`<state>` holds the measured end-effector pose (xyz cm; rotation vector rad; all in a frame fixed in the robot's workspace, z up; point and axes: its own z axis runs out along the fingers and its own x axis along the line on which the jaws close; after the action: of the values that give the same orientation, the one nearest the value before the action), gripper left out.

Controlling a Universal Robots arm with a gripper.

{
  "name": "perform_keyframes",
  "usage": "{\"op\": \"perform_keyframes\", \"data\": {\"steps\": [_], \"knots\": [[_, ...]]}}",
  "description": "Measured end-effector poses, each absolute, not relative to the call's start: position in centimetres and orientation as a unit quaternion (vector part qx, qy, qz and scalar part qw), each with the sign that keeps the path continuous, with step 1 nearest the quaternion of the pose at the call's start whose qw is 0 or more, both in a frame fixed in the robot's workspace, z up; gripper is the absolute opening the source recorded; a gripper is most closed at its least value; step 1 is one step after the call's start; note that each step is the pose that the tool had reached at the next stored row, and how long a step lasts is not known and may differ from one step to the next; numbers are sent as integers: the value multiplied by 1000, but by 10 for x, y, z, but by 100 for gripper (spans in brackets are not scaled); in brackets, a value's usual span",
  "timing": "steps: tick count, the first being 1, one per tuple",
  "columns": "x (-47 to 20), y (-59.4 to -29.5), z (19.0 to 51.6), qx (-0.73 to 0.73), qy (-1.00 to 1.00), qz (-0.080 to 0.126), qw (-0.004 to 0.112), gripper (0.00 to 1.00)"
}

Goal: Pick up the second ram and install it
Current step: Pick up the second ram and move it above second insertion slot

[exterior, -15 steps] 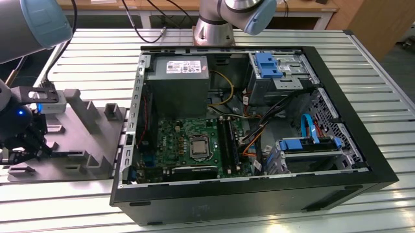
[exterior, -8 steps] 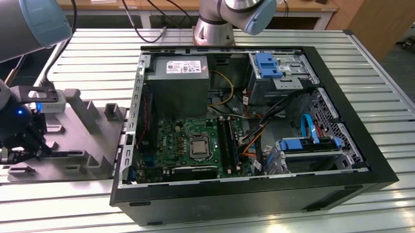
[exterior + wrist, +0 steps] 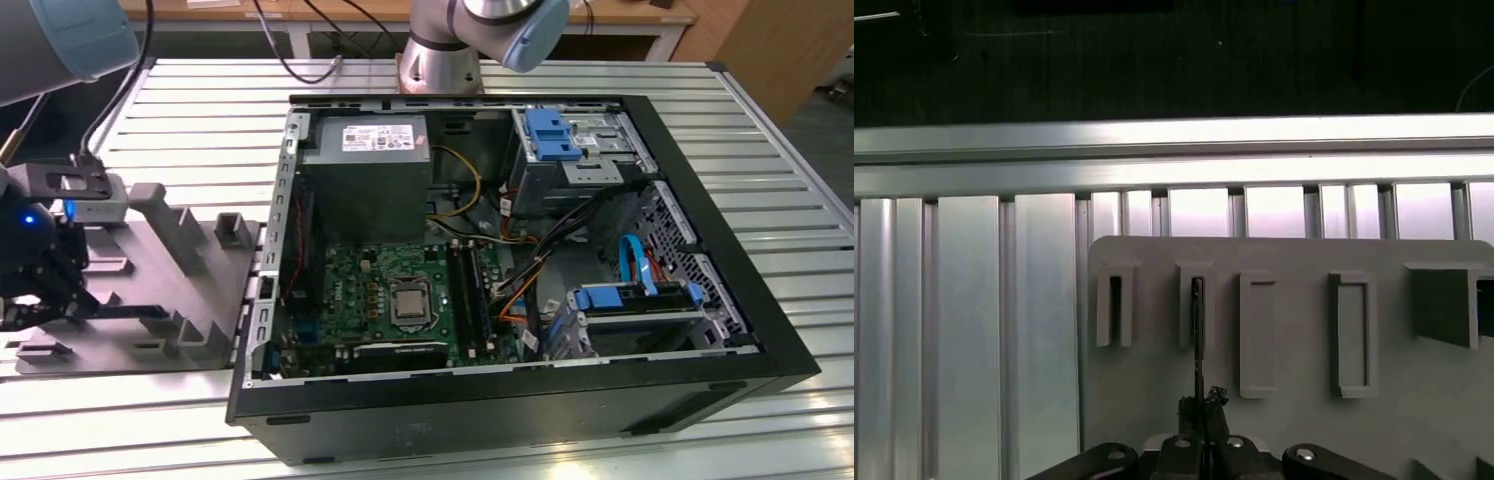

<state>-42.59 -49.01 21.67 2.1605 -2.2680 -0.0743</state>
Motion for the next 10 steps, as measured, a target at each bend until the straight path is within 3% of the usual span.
{"op": "perform_keyframes", "data": {"steps": [10], "knots": [[-426, -490, 246, 690, -724, -24, 4, 12]]}}
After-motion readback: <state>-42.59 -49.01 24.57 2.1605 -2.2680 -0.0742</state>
